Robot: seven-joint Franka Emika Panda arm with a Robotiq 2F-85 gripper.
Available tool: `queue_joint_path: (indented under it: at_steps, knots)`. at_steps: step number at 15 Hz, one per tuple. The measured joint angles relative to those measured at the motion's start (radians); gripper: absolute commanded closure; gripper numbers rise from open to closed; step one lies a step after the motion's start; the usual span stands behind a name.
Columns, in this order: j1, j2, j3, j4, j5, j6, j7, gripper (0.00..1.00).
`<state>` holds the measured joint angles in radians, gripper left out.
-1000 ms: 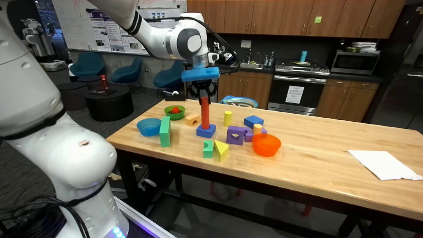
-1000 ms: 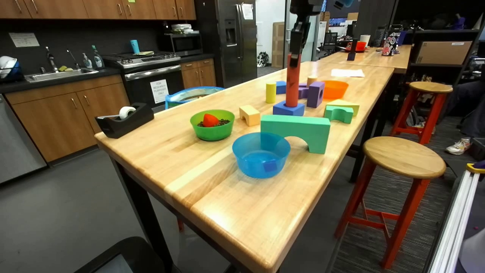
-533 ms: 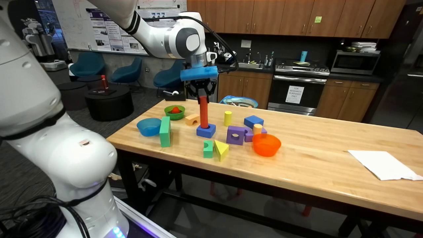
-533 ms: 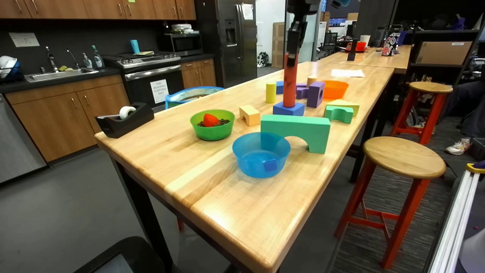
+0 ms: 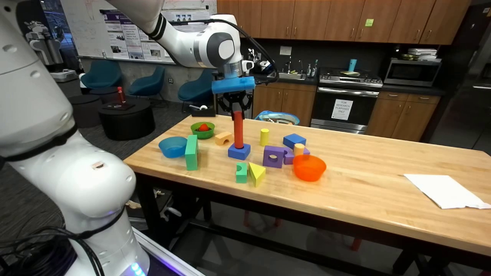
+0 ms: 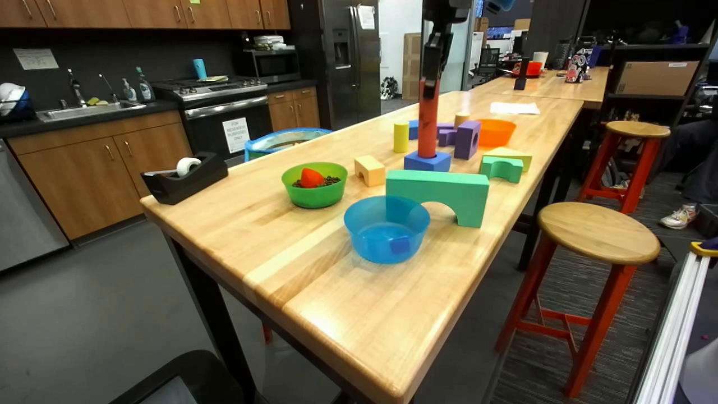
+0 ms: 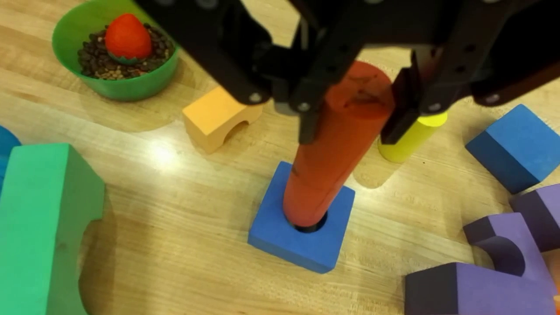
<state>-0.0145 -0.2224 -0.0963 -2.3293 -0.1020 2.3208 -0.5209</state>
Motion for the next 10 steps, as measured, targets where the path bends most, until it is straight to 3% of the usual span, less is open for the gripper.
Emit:
queue_joint_path:
  at_steps: [10]
  knots:
    - [0.0,0.012,-0.005,0.012,0.002,-0.002,0.0,0.85]
